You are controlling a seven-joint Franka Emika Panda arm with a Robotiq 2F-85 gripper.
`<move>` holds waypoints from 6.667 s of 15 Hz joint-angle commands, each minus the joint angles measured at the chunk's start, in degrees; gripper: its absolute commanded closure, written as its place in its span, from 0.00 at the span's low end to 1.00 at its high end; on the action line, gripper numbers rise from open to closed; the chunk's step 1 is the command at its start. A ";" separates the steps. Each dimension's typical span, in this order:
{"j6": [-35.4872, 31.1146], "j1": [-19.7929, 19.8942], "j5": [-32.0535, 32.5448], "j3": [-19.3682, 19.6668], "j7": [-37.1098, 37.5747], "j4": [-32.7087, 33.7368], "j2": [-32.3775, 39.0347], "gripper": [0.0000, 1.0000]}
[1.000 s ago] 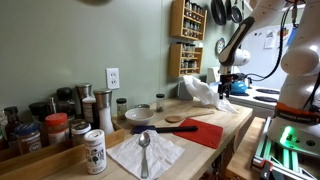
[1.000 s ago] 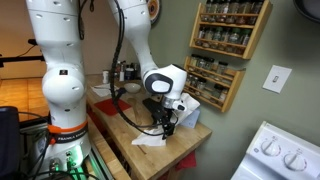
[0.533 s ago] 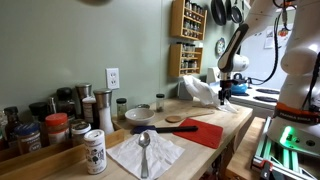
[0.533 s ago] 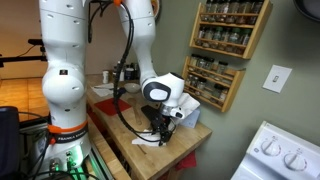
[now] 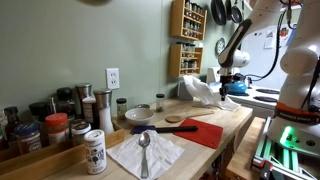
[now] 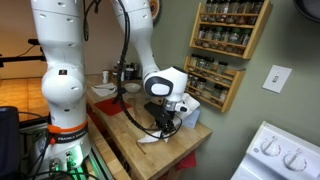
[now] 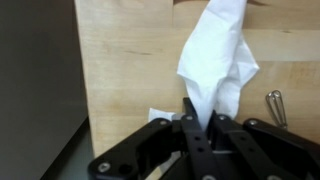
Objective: Take a tissue out of the box and use it to wipe the table
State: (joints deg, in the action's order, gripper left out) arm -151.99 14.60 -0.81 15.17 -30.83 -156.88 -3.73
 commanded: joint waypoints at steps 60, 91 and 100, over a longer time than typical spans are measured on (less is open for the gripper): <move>0.47 -17.64 -10.10 -20.01 11.15 24.42 21.14 1.00; -2.10 -16.78 9.01 -17.27 17.51 24.44 22.17 1.00; 10.71 -13.33 4.66 -24.74 -5.73 22.89 18.33 1.00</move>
State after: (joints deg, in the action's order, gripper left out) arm -143.83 0.06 5.79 -7.33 -29.86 -132.60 16.29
